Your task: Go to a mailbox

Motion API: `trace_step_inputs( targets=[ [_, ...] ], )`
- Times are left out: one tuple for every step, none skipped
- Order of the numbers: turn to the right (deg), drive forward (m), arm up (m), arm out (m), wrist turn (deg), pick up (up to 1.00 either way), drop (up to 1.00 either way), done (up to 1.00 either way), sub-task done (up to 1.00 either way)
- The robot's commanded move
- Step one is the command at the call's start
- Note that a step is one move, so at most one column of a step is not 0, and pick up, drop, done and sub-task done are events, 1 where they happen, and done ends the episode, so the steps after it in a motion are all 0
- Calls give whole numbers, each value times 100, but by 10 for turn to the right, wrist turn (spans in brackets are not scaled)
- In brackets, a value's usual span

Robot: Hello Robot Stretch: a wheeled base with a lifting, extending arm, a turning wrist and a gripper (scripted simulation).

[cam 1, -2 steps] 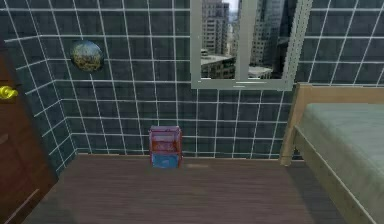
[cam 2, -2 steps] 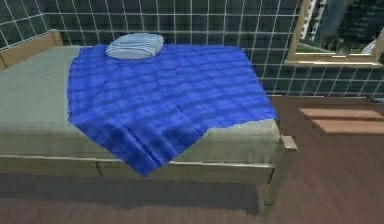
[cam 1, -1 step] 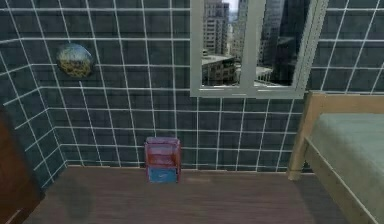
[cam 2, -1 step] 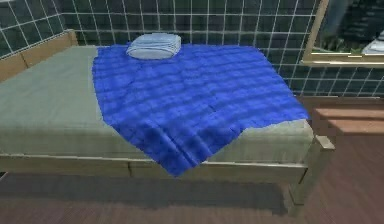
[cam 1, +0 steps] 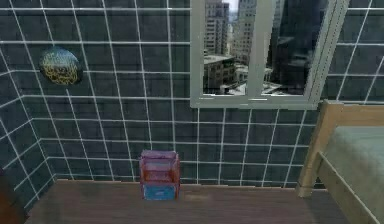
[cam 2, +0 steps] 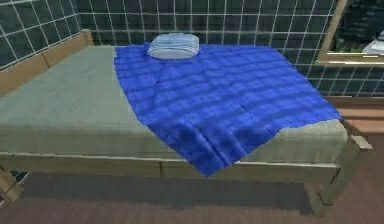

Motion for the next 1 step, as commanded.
trace_step_inputs(
  targets=[
    [270,0,0,0,0,0,0,0,0]
  ],
)
